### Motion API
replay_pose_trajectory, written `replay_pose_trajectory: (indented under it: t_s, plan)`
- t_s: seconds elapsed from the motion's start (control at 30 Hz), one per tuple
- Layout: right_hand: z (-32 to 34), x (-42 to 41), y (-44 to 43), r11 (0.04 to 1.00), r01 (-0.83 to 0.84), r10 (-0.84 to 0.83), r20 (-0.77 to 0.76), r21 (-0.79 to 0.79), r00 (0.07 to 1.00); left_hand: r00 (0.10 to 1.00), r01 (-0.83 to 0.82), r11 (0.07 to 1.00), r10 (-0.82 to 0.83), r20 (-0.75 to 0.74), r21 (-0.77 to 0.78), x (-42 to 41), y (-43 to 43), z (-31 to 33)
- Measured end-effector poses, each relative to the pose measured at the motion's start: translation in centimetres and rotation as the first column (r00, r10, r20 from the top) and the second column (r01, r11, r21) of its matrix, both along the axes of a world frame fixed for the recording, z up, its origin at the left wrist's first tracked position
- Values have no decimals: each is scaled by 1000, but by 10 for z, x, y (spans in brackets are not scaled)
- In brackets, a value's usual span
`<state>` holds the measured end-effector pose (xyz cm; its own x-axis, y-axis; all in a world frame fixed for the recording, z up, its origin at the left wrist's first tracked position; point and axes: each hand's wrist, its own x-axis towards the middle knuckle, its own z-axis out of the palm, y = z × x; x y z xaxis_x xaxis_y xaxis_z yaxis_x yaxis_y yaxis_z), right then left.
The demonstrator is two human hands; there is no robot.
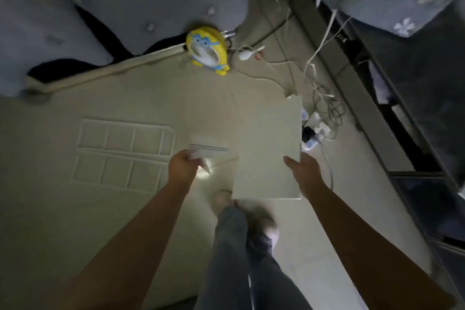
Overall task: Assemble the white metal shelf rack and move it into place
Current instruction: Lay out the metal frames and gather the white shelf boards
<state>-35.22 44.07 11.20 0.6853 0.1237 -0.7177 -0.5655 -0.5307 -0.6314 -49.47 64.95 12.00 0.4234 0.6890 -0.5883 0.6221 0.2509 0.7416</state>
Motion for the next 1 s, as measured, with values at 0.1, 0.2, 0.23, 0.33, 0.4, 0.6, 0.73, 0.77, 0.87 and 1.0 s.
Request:
replay_pose_trajectory:
  t_s: [0.1,0.2,0.23,0.33,0.4,0.6,0.73,0.77,0.87,1.0]
  plan:
    - [-8,-43,39,989,-134,134,0,-63,991,994,-32,999,36,-104,38,-65,31,-31]
    - [-18,-86,79,972,-202,204,4,-121,979,978,-55,998,58,-201,23,-124,60,-57]
    - [-22,-102,93,961,-237,240,6,-141,971,974,-63,998,64,-216,10,-143,70,-62]
    - [-38,-149,140,942,-266,269,-13,-202,963,949,-79,997,67,-307,-25,-200,105,-73]
    - [-45,-184,175,933,-263,267,-20,-246,964,934,-37,997,10,-356,-68,-239,130,-74]
    - [-88,-286,260,941,-179,166,-70,-287,984,841,141,975,-211,-499,-173,-332,215,-89]
    - [-104,-334,299,953,-98,57,-146,-286,988,786,226,958,-286,-549,-175,-371,262,-93]
    - [-107,-342,310,950,-113,68,-162,-291,984,762,275,948,-315,-566,-158,-376,276,-93]
    - [-126,-359,348,943,-172,124,-177,-286,976,738,337,937,-324,-592,-93,-386,322,-105]
    - [-152,-383,400,938,-187,153,-134,-292,979,714,381,923,-334,-615,-58,-407,375,-137]
